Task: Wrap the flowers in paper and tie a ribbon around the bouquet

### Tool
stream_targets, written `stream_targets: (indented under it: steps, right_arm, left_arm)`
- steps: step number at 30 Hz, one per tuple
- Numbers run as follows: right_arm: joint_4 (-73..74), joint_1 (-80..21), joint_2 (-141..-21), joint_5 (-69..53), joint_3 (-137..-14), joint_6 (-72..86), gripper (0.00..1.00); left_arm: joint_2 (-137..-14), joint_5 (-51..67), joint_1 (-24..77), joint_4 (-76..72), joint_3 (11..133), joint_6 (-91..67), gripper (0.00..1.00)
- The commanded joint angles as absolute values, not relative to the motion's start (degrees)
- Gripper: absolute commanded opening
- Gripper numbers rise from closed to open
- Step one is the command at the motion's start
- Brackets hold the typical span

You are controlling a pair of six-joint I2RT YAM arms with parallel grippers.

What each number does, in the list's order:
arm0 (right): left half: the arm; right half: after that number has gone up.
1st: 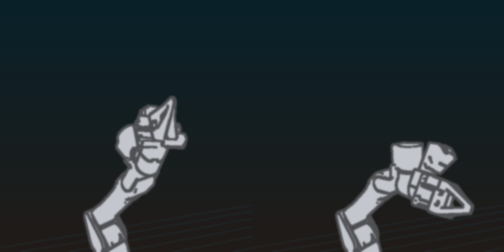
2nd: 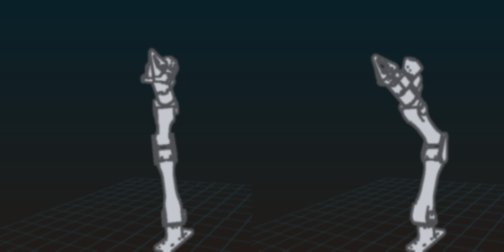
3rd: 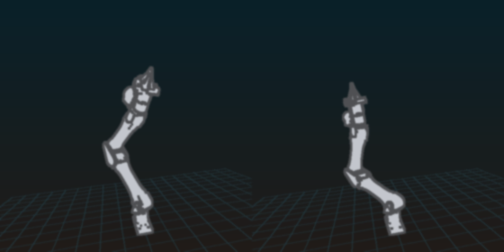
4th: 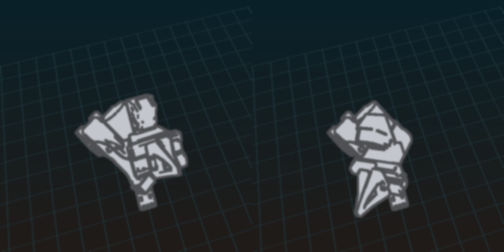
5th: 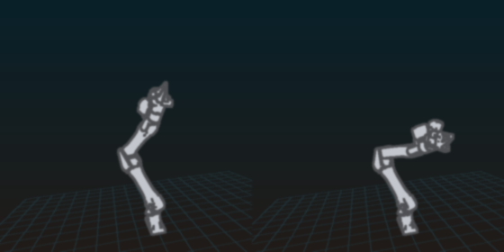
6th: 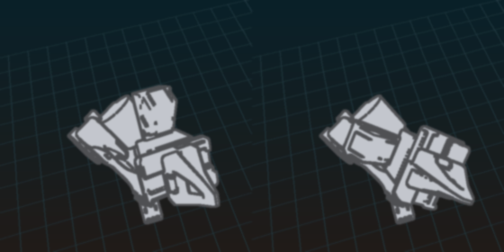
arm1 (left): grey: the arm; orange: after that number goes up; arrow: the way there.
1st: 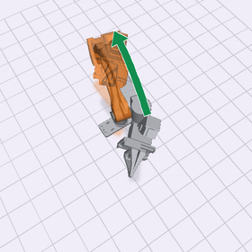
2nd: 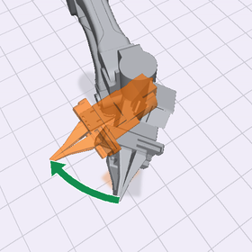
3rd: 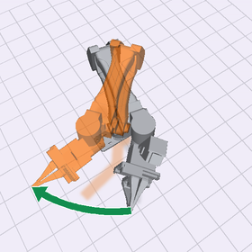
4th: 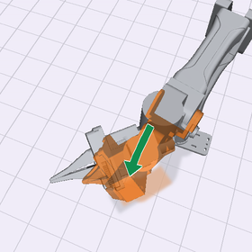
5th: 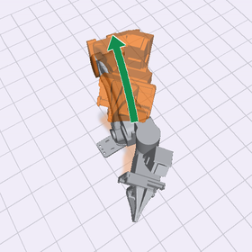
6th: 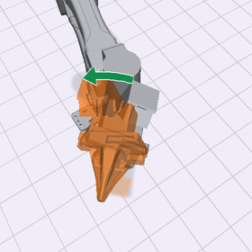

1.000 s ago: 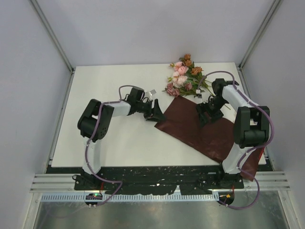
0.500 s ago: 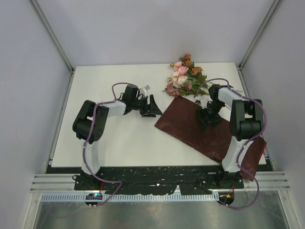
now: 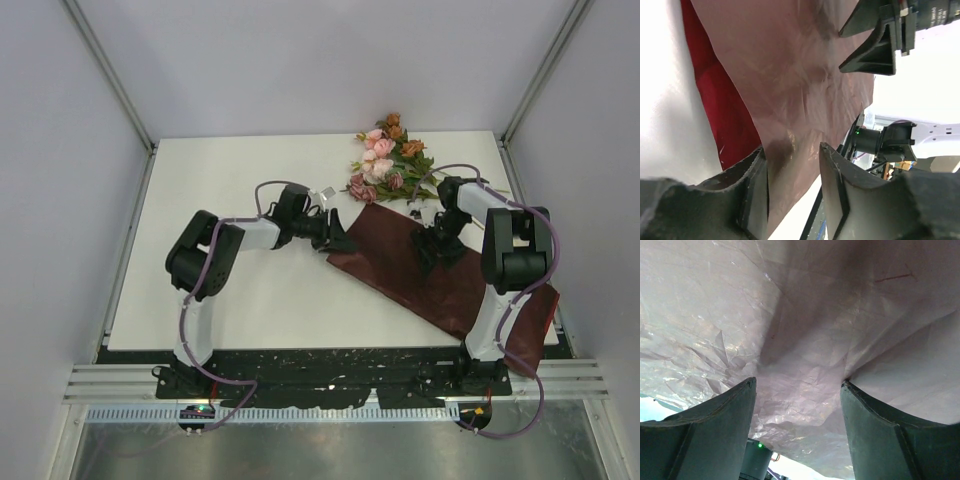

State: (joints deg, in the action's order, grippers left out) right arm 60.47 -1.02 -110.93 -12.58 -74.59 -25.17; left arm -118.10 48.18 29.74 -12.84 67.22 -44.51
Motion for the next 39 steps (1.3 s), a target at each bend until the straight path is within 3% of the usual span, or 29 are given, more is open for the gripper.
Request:
stream_targets:
  steps: [1, 2, 3, 5, 8, 12, 17, 21, 26, 31, 39]
  right_arm:
    - [59.24, -1.67, -111.01, -15.9, -74.18, -25.58, 0.73]
    - [59.24, -2.02, -110.66, -16.69, -73.66, -25.58, 0.73]
    - [59.5, -2.37, -109.7, -19.22, -73.57, -25.75, 0.73]
    - [60.46, -2.46, -107.51, -23.53, -73.48, -26.45, 0.73]
    - [64.84, -2.11, -100.84, -31.78, -76.1, -29.35, 0.77]
    - [69.43, -1.41, -93.01, -39.7, -82.78, -33.48, 0.85]
    - [69.78, -1.32, -87.72, -49.72, -89.64, -36.91, 0.96]
    - [64.44, -2.8, -86.22, -57.11, -91.31, -35.33, 0.96]
    - [54.78, -9.83, -80.7, -58.1, -91.32, -34.98, 0.95]
    - [41.26, -20.99, -70.33, -51.34, -81.42, -41.04, 0.95]
    - [29.63, -30.85, -73.29, -47.2, -78.04, -44.73, 0.95]
  left_arm:
    - [-116.19, 50.54, 30.58, -21.27, 66.71, -47.2, 0.42]
    - [-116.19, 50.54, 31.02, -19.96, 67.23, -46.41, 0.39]
    - [-116.28, 50.89, 31.37, -18.47, 68.02, -45.8, 0.3]
    - [-114.62, 52.37, 31.2, -14.87, 68.29, -43.17, 0.01]
    - [-105.24, 52.04, 29.89, -4.18, 65.05, -30.73, 0.0]
    - [-90.13, 50.1, 29.97, 15.53, 63.2, -1.65, 0.0]
    - [-73.24, 49.57, 30.06, 26.0, 58.19, 25.87, 0.0]
    - [-60.24, 49.92, 30.49, 30.3, 54.15, 47.75, 0.0]
    - [-49.49, 47.2, 31.9, 36.01, 51.59, 68.25, 0.0]
    - [-46.24, 47.2, 33.04, 44.81, 53.96, 79.78, 0.0]
    - [-39.12, 44.65, 37.61, 48.07, 49.04, 97.81, 0.0]
